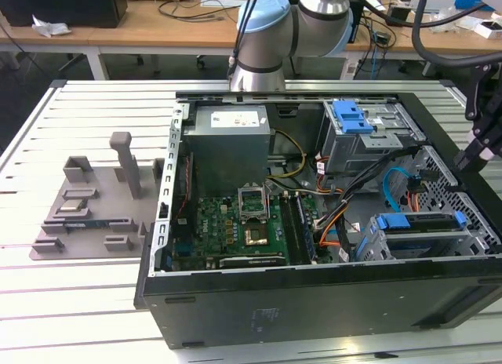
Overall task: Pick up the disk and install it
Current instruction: 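Insert the disk into the insertion slot, then insert the first disk wire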
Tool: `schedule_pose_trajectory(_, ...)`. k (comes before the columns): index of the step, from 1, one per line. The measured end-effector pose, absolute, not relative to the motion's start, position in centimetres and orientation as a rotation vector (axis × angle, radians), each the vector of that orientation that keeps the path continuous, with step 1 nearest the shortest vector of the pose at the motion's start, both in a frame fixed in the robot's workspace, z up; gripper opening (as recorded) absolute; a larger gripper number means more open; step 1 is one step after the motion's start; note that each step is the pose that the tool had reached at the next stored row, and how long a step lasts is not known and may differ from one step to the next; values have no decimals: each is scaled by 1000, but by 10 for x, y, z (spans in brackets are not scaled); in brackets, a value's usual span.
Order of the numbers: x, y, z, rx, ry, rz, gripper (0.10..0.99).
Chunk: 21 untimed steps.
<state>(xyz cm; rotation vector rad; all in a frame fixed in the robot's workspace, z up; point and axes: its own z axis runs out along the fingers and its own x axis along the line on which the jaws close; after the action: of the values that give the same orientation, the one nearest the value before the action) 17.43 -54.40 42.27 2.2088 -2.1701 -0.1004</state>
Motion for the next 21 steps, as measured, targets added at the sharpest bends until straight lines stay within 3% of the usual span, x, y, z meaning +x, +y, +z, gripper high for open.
schedule_pose_trajectory(15,175,-544,423,2209,-2170,-100,114)
schedule_pose_trajectory(18,175,-544,423,2209,-2170,-100,235)
schedule_pose_trajectory(19,175,-544,423,2209,-2170,-100,235)
schedule_pose_trajectory(21,175,-544,423,2209,-2170,-100,361)
